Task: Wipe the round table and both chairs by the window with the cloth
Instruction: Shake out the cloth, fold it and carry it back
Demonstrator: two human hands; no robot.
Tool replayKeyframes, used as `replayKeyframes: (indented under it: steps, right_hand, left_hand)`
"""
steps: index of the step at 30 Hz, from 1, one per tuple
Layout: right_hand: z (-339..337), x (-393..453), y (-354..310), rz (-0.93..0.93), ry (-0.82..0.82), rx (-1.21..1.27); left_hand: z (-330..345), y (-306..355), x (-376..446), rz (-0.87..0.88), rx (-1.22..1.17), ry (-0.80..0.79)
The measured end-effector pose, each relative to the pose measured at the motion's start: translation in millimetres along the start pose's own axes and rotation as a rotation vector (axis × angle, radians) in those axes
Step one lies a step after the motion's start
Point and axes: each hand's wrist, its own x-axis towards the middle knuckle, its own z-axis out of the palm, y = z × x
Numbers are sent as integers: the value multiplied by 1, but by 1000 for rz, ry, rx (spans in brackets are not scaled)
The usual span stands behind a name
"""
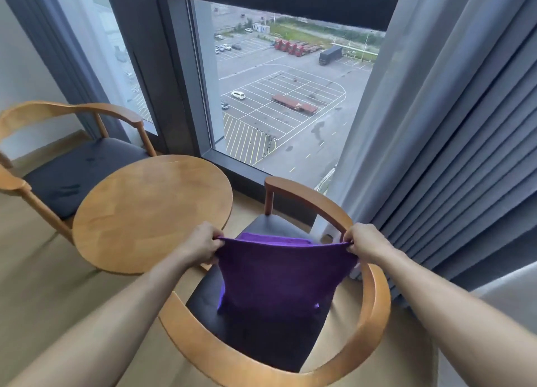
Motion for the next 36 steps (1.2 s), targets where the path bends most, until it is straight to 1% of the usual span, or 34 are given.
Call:
replayKeyframes:
  steps: [3,6,8,11,18,20,23,26,29,32,34,36]
  right_hand:
    - [35,45,3,92,11,19]
    - [67,99,4,158,-19,29]
    - [88,137,6,167,-31,20]
    - [118,191,9,141,-53,-64]
    - [181,279,12,87,-56,-156]
    - [196,295,12,45,-51,-169]
    - [211,308,13,14,-88,-159]
    - [221,315,14,27,-81,-140]
    - [223,319,16,51,-91,-122]
    - [218,314,15,64,-121,-137]
    - [209,305,14,49,-123,-128]
    - [189,289,13,20,-138,-140]
  left_hand:
    - [28,-14,63,-41,107,106]
    - [58,-34,130,-60,191,134]
    - [77,-49,175,-69,256,109]
    - [103,-70,232,-83,362,54]
    - [153,-107,317,-39,559,-54]
    - [162,-114,332,-14,560,-89]
    - [168,-121,346,25,567,-121]
    - [169,-127,351,12,544,-118]
    - [167,-127,352,39,494,-139]
    - [158,-121,346,123,425,-144]
    - [144,-114,335,221,372,-154]
    - [122,-102,319,299,342,-200]
